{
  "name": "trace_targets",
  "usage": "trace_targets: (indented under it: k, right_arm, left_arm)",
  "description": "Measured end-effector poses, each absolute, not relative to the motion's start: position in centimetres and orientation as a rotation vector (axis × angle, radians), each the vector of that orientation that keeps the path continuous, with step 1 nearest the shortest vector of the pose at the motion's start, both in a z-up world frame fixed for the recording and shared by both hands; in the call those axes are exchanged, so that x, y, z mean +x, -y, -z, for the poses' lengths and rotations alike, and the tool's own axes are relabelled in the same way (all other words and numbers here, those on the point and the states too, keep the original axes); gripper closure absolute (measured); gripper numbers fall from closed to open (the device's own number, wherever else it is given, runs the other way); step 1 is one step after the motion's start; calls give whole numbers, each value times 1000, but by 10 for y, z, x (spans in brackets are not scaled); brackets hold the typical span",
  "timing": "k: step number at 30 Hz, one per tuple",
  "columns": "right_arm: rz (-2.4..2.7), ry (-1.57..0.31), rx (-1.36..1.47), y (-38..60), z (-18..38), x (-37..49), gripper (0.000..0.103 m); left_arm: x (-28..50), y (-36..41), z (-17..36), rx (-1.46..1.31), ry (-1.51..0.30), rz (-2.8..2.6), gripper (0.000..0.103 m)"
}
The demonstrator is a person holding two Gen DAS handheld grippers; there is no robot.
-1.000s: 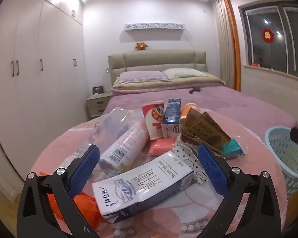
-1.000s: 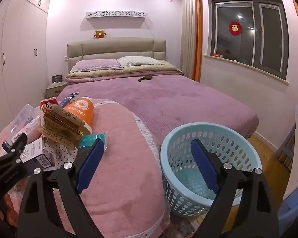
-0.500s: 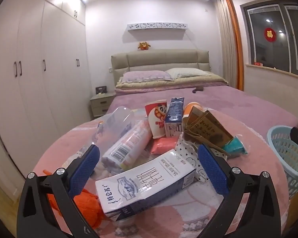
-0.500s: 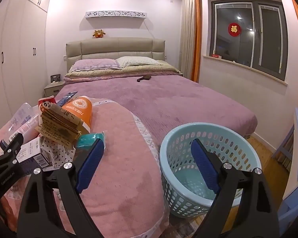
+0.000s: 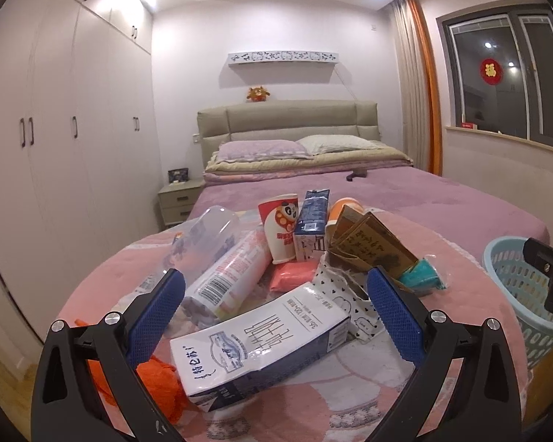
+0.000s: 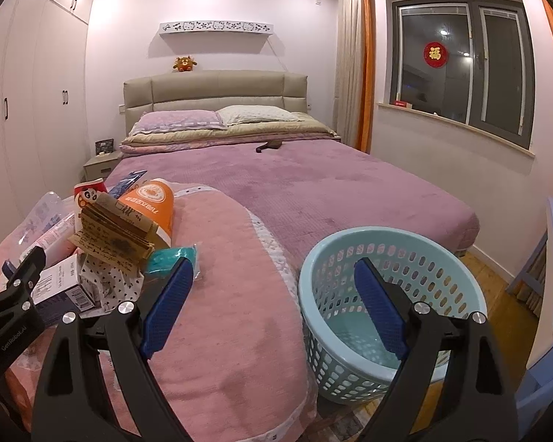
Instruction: Collect trash
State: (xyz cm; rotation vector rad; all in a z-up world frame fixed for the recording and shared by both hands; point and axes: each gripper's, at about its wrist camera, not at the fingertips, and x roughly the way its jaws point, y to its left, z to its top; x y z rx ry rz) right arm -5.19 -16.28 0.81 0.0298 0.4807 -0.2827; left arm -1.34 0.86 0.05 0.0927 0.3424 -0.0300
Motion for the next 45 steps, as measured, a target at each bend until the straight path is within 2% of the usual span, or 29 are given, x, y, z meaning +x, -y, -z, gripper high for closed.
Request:
trace_targets:
  k: [16, 22, 35, 38, 41, 45]
  right_arm:
    - [293, -485, 11, 159, -7, -52, 19]
    - [282, -499, 1, 156, -5, -49, 31]
    - [276, -503, 4, 156, -6, -47, 31]
    - [274, -500, 3, 157, -8, -47, 31]
    - [257, -494, 13, 157, -10, -45, 25]
    - [211, -503, 25, 149, -9, -40, 24]
  left_arm:
    - [-15, -15, -2, 56, -341, 23, 7]
    - [-17, -15, -3, 57, -330, 27, 7]
    - [-17, -21, -6, 18, -335, 50, 7]
    - [-24, -43, -18, -9, -352, 33, 7]
    - [-35, -87, -33, -68, -354, -13, 7]
    - [-35, -156, -38, -185, -464, -65, 7]
